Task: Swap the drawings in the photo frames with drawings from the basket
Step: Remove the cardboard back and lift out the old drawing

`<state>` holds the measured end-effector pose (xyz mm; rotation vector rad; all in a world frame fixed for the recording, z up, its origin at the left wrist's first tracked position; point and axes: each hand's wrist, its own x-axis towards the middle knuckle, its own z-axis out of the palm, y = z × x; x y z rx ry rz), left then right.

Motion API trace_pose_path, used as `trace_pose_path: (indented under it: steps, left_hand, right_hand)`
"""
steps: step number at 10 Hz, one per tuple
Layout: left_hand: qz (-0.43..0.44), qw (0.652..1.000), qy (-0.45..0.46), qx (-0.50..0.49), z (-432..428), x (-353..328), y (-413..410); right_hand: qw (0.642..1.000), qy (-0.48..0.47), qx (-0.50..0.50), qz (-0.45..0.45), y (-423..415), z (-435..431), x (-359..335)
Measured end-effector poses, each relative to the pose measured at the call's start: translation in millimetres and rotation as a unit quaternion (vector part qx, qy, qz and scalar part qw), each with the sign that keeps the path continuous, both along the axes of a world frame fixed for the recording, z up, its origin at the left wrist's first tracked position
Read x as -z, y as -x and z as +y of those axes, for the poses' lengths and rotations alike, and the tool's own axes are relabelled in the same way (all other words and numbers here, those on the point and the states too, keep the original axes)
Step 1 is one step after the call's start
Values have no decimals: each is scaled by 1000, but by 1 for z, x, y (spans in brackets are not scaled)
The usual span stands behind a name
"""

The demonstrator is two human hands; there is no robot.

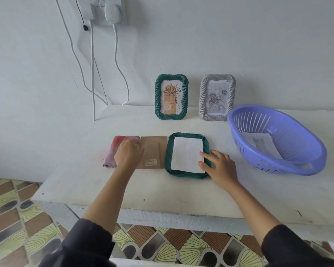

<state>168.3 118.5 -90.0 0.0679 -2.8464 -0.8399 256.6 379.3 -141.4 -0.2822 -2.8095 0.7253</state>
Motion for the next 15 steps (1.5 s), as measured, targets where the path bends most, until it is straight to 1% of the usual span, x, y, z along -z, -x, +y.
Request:
trace_pose_path:
  steps: [1, 2, 3, 5, 6, 7, 8, 9, 10, 11, 14, 15]
  left_hand:
    - [6, 999, -14, -33, -9, 6, 7]
    - [-47, 997, 66, -8, -25, 20, 11]
    - [-40, 995, 92, 7, -36, 29, 14]
    - [-40, 995, 90, 6, -42, 29, 20]
    - [6, 998, 51, -32, -28, 24, 14]
    - [84, 996, 11, -18, 7, 13, -1]
    - [62, 996, 24, 59, 52, 5, -16]
    - [14, 992, 76, 102, 80, 6, -23]
    - [-24, 991, 73, 109, 85, 14, -27]
    - [-37, 994, 25, 104, 81, 22, -32]
    - [-48, 995, -68, 62, 80, 20, -33]
    - [-61, 992, -95, 48, 80, 15, -31]
  right_hand:
    - [1000, -1, 2, -3, -1, 0, 0]
    - [1000, 1, 2, -5, -1, 0, -1]
    - [1000, 0, 2, -6, -1, 0, -1]
    - [1000, 0, -1, -7, -2, 0, -1]
    - [1000, 0, -2, -5, -1, 0, -1]
    - [1000, -5, 3, 0, -1, 1, -2]
    - [1000, -16, 6, -1, 2, 4, -4]
    - [1000, -13, 13, 7, 3, 6, -7]
    - [1000, -18, 6, -1, 3, 5, -5]
    - [1000, -26, 1, -9, 1, 1, -1]
    - [1000, -12, 1, -14, -4, -4, -6]
    - [1000, 3, -18, 13, -11, -11, -18]
